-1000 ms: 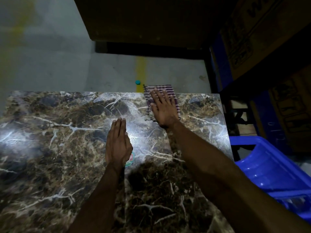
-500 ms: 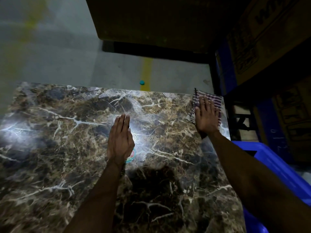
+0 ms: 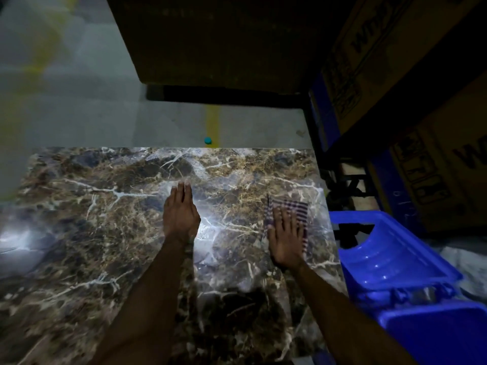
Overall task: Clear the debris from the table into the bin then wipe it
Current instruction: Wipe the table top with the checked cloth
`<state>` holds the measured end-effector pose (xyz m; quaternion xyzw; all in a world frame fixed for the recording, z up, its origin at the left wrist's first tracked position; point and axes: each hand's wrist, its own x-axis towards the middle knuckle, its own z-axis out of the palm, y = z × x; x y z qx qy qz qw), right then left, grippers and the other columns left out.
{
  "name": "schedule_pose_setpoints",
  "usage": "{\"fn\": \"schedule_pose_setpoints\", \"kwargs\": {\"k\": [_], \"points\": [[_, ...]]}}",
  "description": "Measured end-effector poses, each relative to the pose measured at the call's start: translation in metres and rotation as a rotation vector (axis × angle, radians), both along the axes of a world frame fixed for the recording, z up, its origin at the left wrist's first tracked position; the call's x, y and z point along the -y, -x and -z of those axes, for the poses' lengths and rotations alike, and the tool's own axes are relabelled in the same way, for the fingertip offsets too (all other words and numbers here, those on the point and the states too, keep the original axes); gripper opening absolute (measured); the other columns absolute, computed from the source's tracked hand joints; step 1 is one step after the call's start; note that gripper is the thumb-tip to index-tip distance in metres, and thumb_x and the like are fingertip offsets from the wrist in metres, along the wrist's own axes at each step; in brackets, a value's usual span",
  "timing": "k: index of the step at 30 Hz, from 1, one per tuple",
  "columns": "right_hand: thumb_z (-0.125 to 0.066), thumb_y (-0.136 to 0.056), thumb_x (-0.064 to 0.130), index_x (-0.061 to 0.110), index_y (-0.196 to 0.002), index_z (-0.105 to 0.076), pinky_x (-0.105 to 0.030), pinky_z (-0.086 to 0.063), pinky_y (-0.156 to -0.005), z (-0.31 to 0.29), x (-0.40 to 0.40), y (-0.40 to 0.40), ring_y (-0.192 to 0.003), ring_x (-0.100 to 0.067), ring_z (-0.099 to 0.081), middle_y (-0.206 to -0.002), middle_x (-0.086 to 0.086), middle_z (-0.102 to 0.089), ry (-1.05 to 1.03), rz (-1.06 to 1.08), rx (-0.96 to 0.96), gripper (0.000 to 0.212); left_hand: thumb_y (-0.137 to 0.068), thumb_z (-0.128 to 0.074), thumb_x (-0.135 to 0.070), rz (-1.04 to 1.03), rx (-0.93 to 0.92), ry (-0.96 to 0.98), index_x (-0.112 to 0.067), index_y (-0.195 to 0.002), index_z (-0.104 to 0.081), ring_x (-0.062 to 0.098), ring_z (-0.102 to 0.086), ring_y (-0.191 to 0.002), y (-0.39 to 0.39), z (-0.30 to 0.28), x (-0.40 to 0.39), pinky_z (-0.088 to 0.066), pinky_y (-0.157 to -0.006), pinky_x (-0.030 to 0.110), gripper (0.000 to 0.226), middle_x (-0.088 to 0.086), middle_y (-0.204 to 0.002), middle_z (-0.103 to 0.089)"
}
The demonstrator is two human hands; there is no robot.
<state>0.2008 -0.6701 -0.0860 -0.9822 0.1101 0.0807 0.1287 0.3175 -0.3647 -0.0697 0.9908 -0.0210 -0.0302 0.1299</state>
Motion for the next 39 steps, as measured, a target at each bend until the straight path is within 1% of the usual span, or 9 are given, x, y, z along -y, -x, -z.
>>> {"fn": "schedule_pose_setpoints", "kwargs": {"k": [4, 9, 16, 20, 24, 27, 29, 34, 39], "points": [[-0.029, -0.106, 0.048, 0.025, -0.164, -0.024, -0.059, -0.030, -0.118, -0.008, -0.024, 0.063, -0.156, -0.036, -0.023, -0.170, -0.005, -0.025, -0.109, -0.064, 0.000, 0.062, -0.094, -0.053, -0.021, -0.031, -0.149, -0.035, -0.007, -0.140, -0.049, 0.037, -0.050, -0.119, 0.054, -0.041, 0.039, -0.044, -0.094, 0.047, 0.049, 0.018, -0.134, -0.048], [-0.042, -0.101, 0.049, 0.022, -0.158, -0.040, -0.045, -0.027, -0.116, -0.032, -0.035, 0.109, -0.152, -0.032, -0.030, -0.164, -0.007, -0.037, -0.315, -0.193, 0.020, 0.063, -0.103, -0.052, -0.030, -0.075, -0.293, 0.469, -0.009, -0.149, -0.043, 0.041, -0.054, -0.114, 0.167, -0.040, 0.087, -0.048, -0.094, 0.046, 0.051, 0.020, -0.136, -0.046], [-0.058, -0.091, 0.004, 0.004, -0.134, -0.053, -0.050, -0.050, -0.102, -0.055, -0.027, 0.131, -0.122, -0.036, -0.053, -0.136, -0.014, -0.047, -0.458, 0.474, 0.062, 0.043, -0.090, -0.055, -0.056, -0.160, -0.442, 0.547, -0.029, -0.131, -0.048, 0.023, -0.064, -0.099, 0.223, -0.034, 0.122, -0.054, -0.079, 0.040, 0.049, 0.002, -0.111, -0.067], [-0.064, -0.087, 0.009, 0.004, -0.124, -0.055, -0.049, -0.053, -0.092, -0.054, -0.017, 0.125, -0.108, -0.037, -0.059, -0.123, -0.017, -0.056, -0.509, 0.546, -0.069, 0.038, -0.094, -0.067, -0.030, -0.300, -0.537, 0.617, -0.015, -0.132, -0.049, 0.021, -0.063, -0.081, 0.220, -0.055, 0.133, -0.044, -0.062, 0.030, 0.045, 0.003, -0.095, -0.069], [-0.063, -0.087, 0.003, 0.006, -0.121, -0.056, -0.037, -0.050, -0.084, -0.064, -0.006, 0.126, -0.094, -0.030, -0.060, -0.107, -0.010, -0.063, -0.706, 0.640, -0.187, 0.035, -0.092, -0.072, -0.023, -0.399, -0.681, 0.648, -0.010, -0.096, -0.065, 0.021, -0.062, -0.081, 0.213, -0.068, 0.133, -0.048, -0.071, 0.031, 0.016, 0.006, -0.089, -0.067], [-0.066, -0.084, -0.002, 0.000, -0.083, -0.067, -0.041, -0.056, -0.074, -0.070, 0.000, 0.133, -0.081, -0.031, -0.067, -0.085, -0.017, -0.069, -0.769, 0.632, -0.254, 0.003, -0.090, -0.074, -0.021, -0.423, -0.694, 0.681, -0.011, -0.079, -0.054, 0.022, -0.061, -0.072, 0.223, -0.070, 0.127, -0.048, -0.065, 0.032, 0.025, 0.007, -0.077, -0.061], [-0.061, -0.089, -0.005, 0.005, -0.072, -0.060, -0.039, -0.052, -0.067, -0.083, 0.002, 0.137, -0.068, -0.025, -0.059, -0.074, -0.014, -0.060, -0.811, 0.562, -0.297, 0.021, -0.088, -0.073, -0.020, -0.454, -0.696, 0.745, -0.009, -0.085, -0.057, 0.024, -0.067, -0.078, 0.230, -0.067, 0.121, -0.055, -0.069, 0.035, 0.020, 0.009, -0.085, -0.068], [-0.049, -0.102, -0.003, 0.004, -0.114, -0.064, -0.015, -0.051, -0.052, -0.118, -0.004, 0.129, -0.078, -0.013, -0.063, -0.100, -0.011, -0.067, -1.028, 0.478, -0.287, 0.020, -0.086, -0.072, -0.008, -0.566, -0.671, 1.044, -0.009, -0.107, -0.070, 0.033, -0.075, -0.094, 0.237, -0.062, 0.104, -0.059, -0.090, 0.057, 0.021, 0.014, -0.105, -0.077], [-0.064, -0.093, -0.011, 0.007, -0.112, -0.062, -0.018, -0.056, -0.057, -0.156, -0.027, 0.114, -0.091, -0.026, -0.069, -0.101, -0.006, -0.069, -1.210, 0.337, -0.182, 0.026, -0.090, -0.074, 0.001, -0.610, -0.481, 1.294, -0.006, -0.122, -0.065, 0.027, -0.073, -0.093, 0.241, -0.125, 0.082, -0.061, -0.071, 0.034, 0.034, 0.015, -0.112, -0.075]]}}
